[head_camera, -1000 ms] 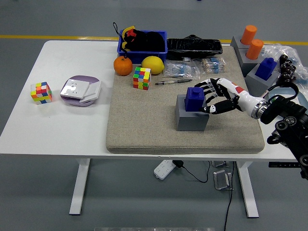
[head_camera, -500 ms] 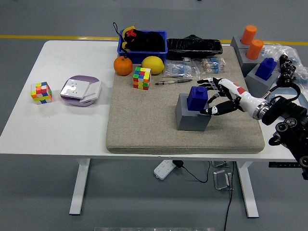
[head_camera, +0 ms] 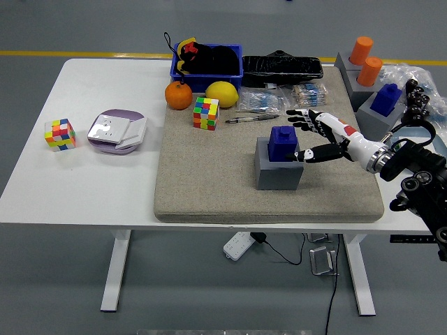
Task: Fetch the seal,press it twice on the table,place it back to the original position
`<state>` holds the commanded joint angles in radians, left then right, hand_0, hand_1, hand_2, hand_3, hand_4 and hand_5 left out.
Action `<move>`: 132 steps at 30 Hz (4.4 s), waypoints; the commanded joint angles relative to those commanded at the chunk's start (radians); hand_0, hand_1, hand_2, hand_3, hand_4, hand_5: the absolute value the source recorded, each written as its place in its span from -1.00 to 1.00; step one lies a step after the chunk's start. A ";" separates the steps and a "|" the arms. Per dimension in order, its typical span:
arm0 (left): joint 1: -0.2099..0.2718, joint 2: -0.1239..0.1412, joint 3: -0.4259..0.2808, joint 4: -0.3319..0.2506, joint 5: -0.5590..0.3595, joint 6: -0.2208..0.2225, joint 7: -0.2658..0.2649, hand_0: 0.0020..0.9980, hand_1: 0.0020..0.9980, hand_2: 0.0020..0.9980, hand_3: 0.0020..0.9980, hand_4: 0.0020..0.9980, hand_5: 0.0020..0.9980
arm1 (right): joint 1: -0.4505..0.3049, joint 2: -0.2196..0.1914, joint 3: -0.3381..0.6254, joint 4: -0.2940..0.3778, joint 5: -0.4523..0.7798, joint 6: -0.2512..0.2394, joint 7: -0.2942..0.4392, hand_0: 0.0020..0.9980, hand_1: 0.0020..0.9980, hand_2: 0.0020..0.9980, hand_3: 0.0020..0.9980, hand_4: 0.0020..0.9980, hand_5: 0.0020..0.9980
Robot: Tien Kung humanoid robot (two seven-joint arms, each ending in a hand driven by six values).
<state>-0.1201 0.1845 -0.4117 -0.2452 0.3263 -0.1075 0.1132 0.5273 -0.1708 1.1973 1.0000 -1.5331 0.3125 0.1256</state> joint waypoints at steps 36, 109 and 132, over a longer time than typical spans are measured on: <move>0.004 -0.009 -0.027 0.006 0.005 0.003 0.000 0.64 0.64 0.58 0.68 0.62 -0.17 | -0.279 -0.140 0.608 0.015 -0.038 0.024 -0.019 0.84 0.78 0.74 0.73 1.00 -0.45; -0.014 0.003 -0.028 0.000 0.011 0.013 0.002 0.63 0.63 0.58 0.68 0.60 -0.18 | -0.298 -0.125 0.694 0.058 -0.002 0.019 -0.063 0.74 0.64 0.60 0.60 0.90 -0.41; -0.009 -0.003 -0.038 0.004 0.015 0.012 0.001 0.63 0.63 0.58 0.68 0.60 -0.18 | -0.308 -0.118 0.732 0.075 0.002 0.019 -0.072 0.73 0.62 0.59 0.59 0.88 -0.41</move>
<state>-0.1288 0.1818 -0.4493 -0.2413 0.3412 -0.0951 0.1140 0.2188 -0.2885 1.9293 1.0750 -1.5313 0.3315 0.0532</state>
